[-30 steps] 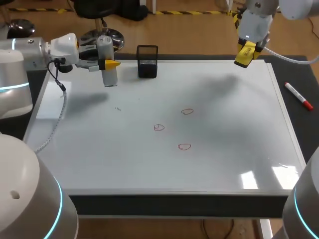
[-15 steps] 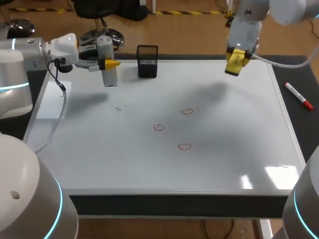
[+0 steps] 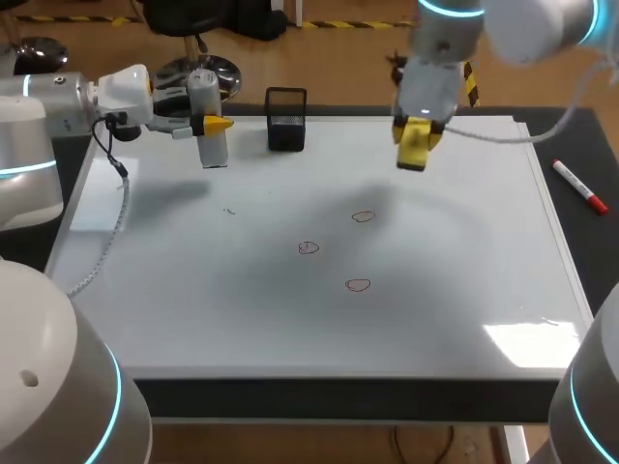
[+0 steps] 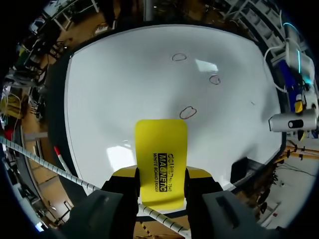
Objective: Pick up the inspection probe, press it on each red-marked spot on the whiteboard one by one, put down the probe, pick up the eraser, and wipe off all the red marks.
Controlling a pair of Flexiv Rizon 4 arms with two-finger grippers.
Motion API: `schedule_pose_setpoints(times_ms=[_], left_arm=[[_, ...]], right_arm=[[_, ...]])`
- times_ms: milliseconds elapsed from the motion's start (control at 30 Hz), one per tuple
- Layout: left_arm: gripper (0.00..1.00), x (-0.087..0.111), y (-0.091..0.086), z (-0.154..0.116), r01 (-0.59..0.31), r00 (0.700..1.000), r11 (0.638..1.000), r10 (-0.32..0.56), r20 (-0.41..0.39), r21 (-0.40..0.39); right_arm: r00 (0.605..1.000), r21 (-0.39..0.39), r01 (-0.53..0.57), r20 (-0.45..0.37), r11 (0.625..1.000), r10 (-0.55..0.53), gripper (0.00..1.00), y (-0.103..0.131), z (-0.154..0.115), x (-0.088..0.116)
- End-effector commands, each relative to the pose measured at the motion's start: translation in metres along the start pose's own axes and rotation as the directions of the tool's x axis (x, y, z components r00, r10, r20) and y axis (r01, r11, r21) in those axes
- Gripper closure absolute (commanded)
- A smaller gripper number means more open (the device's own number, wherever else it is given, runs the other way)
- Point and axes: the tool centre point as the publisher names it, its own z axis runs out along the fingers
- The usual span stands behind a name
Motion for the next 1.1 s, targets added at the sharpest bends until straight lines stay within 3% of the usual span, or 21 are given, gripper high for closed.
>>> schedule_pose_setpoints(times_ms=[33, 433, 600, 867, 1100], left_arm=[[1.0, -0.001, 0.0, 0.0, -0.001, 1.0, 1.0, 0.001, -0.002, 0.002], [1.0, -0.001, 0.0, 0.0, -0.001, 1.0, 1.0, 0.001, -0.002, 0.002], [1.0, -0.001, 0.0, 0.0, -0.001, 1.0, 1.0, 0.001, -0.002, 0.002], [1.0, -0.001, 0.0, 0.0, -0.001, 1.0, 1.0, 0.001, -0.002, 0.002], [1.0, -0.001, 0.0, 0.0, -0.001, 1.0, 1.0, 0.001, -0.002, 0.002]], right_arm=[[1.0, 0.021, 0.024, -0.018, 0.999, -0.024, 1.0, 0.019, -0.004, -0.02], [0.99, 0.038, 0.14, 0.002, 0.989, -0.141, 1.0, 0.071, -0.004, -0.075], [0.983, 0.059, 0.184, -0.022, 0.981, -0.183, 1.0, 0.099, 0.01, -0.099], [0.978, 0.056, 0.206, -0.004, 0.977, -0.206, 1.0, 0.138, 0.028, -0.124], [0.98, 0.051, 0.199, 0.013, 0.979, -0.199, 1.0, 0.156, 0.04, -0.136]])
